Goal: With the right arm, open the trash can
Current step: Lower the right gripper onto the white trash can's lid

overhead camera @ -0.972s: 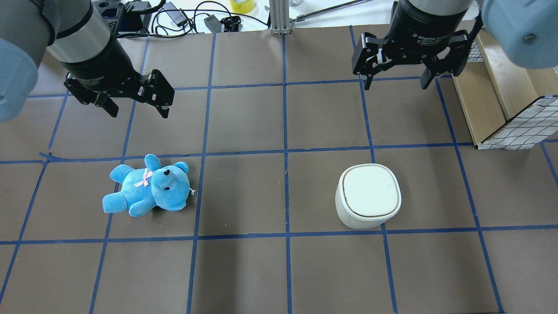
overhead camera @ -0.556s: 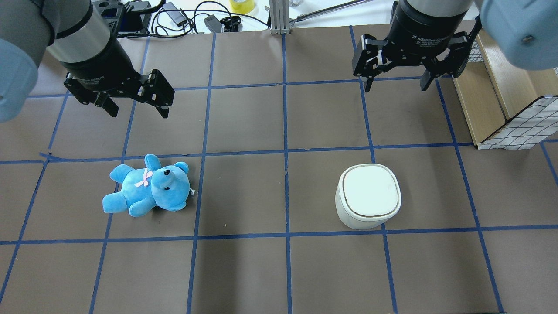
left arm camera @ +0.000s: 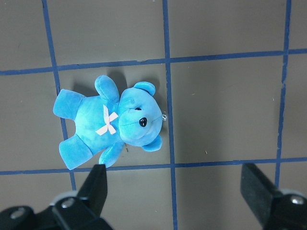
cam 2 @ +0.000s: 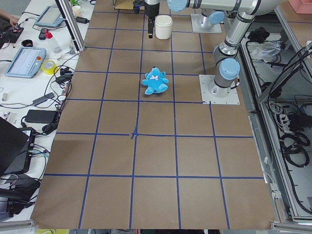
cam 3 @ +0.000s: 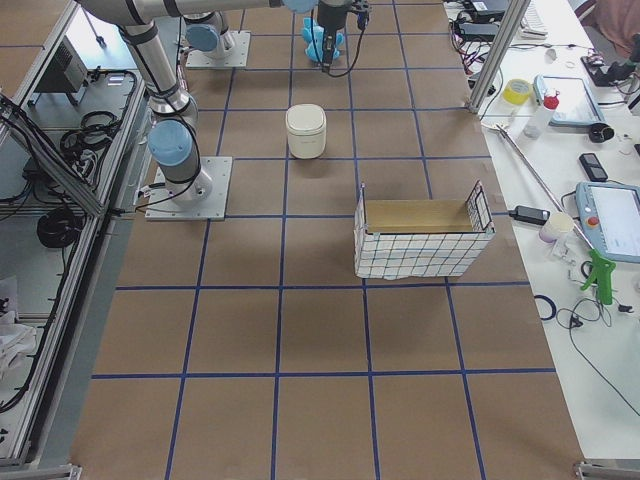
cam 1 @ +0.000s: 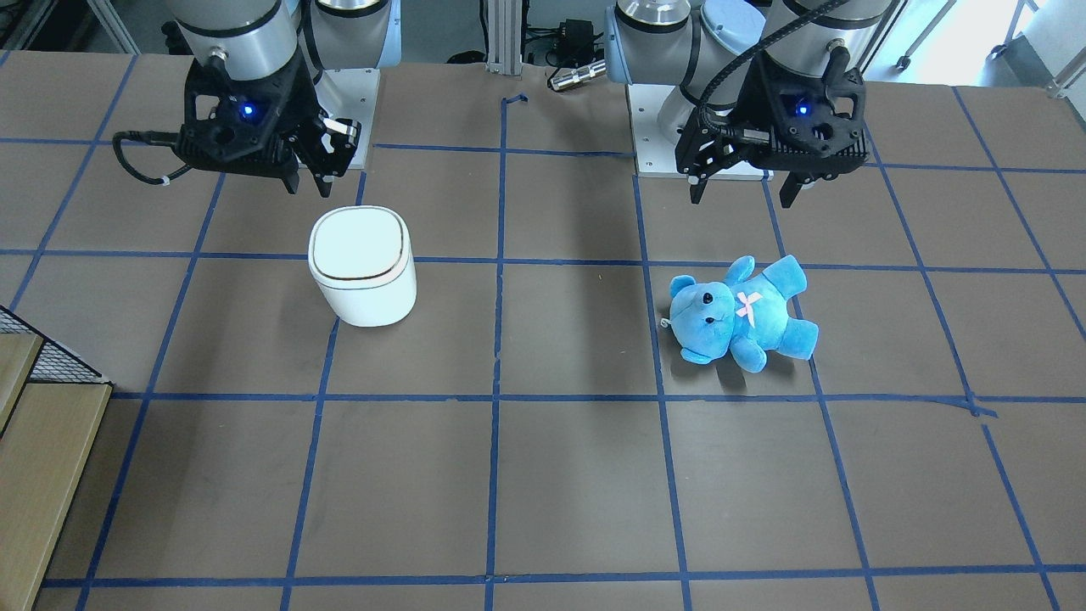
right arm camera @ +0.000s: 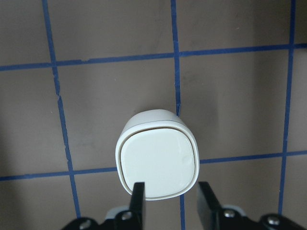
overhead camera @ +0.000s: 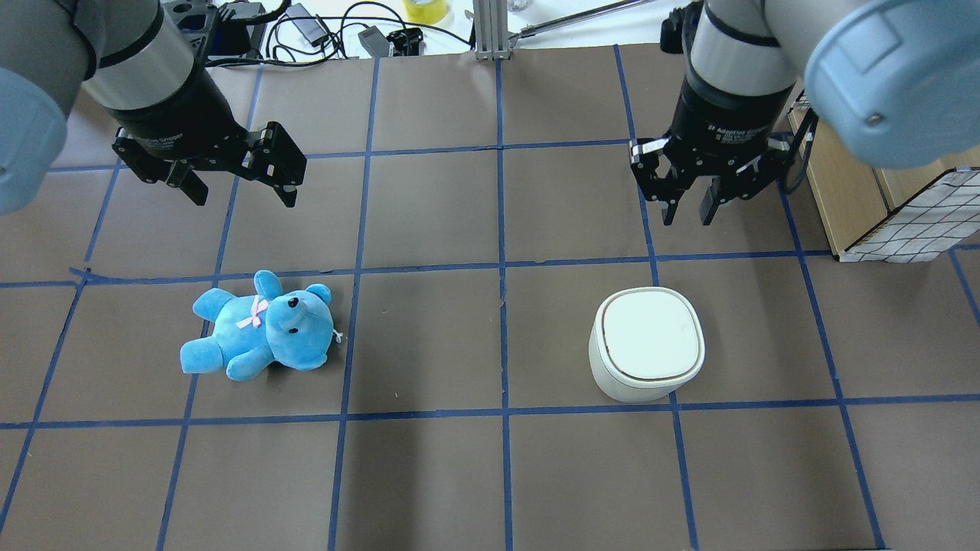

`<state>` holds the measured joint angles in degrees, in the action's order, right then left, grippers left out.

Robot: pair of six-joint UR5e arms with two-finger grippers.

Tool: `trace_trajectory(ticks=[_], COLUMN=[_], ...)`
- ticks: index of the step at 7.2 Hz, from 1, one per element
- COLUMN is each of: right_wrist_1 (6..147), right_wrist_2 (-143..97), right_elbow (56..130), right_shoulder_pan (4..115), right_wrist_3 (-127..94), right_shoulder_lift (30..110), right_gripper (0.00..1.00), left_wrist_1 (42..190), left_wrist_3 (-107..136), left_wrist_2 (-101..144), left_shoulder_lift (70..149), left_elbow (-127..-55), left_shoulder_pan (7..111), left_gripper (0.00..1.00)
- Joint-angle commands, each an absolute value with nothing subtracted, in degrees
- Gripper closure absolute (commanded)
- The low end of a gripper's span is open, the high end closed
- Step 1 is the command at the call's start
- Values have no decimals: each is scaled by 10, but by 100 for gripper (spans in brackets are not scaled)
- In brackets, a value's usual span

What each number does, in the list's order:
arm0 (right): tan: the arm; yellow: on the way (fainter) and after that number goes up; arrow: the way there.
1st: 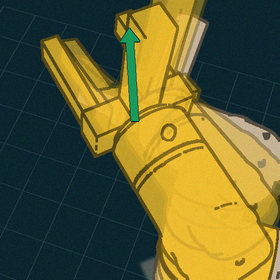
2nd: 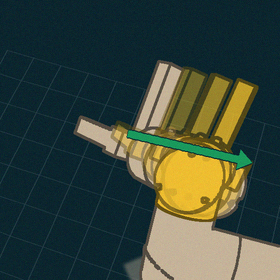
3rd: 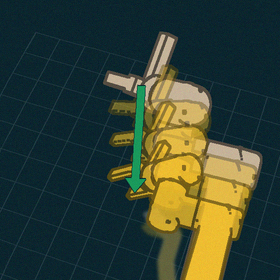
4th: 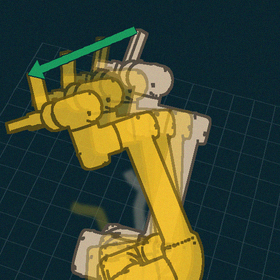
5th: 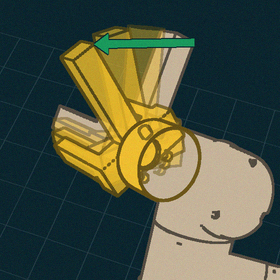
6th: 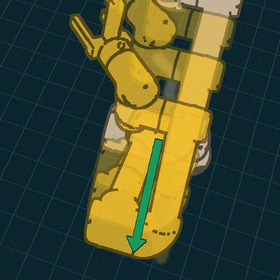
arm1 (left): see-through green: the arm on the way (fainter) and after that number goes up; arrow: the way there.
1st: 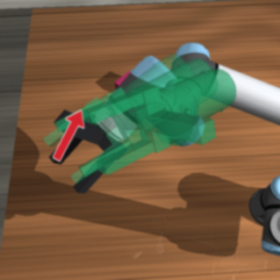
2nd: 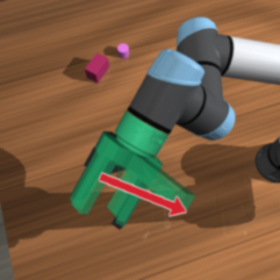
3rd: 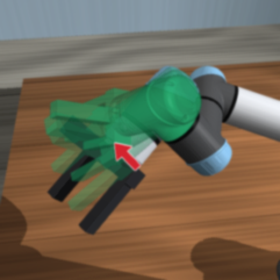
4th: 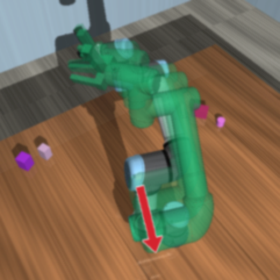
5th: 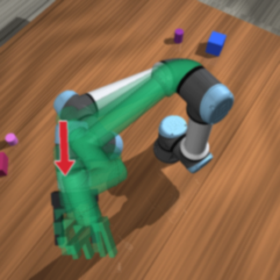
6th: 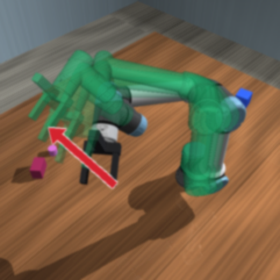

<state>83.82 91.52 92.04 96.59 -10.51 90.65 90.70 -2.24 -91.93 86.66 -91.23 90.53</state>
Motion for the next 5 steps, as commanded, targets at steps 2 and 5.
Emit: trace_trajectory(ticks=[2, 5], right_wrist_1=[957, 1048], right_wrist_2=[913, 916], right_elbow=[1072, 1150], right_shoulder_pan=[966, 966], right_wrist_3=[-105, -105], right_shoulder_lift=[904, 901], right_gripper=[100, 100], left_wrist_1=[906, 907], left_wrist_3=[-23, -23], left_wrist_2=[-919, -919], left_shoulder_lift=[867, 867], left_elbow=[-912, -912], left_shoulder_pan=[905, 905], left_gripper=[0, 0])
